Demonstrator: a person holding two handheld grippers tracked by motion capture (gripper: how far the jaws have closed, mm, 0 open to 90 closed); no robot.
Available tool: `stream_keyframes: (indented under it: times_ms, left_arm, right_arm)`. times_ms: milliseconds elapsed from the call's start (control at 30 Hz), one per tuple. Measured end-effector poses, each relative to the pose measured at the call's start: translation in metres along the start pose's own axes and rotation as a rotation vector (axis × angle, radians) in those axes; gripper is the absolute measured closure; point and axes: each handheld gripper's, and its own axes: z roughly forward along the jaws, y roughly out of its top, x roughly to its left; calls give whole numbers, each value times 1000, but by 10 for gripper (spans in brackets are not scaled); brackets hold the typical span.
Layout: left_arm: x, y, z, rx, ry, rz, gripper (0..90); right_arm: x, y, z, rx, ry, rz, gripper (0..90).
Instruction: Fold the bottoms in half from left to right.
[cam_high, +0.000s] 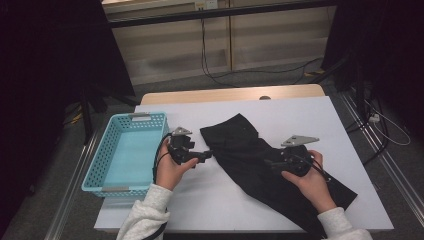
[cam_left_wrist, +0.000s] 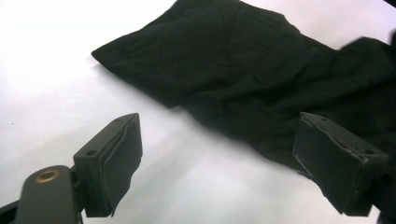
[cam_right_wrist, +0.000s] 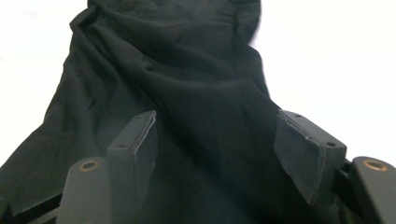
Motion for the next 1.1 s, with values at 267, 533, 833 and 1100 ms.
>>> stream_keyframes:
  times_ms: [267,533,833,1100]
  left_arm:
    - [6,15,27,17,56,12,180]
    - [31,28,50,23,125,-17,228]
    - [55,27,66,23,147,-25,234]
    - [54,33,76,17,68,-44,418]
  right_arm:
    - [-9,-19,-20,-21,-3,34,320]
    - [-11,-23,-32,-35,5,38,309]
    - [-13,-28,-38,-30,-2,35,314]
    - [-15,-32,-41,-28,-3,45,315]
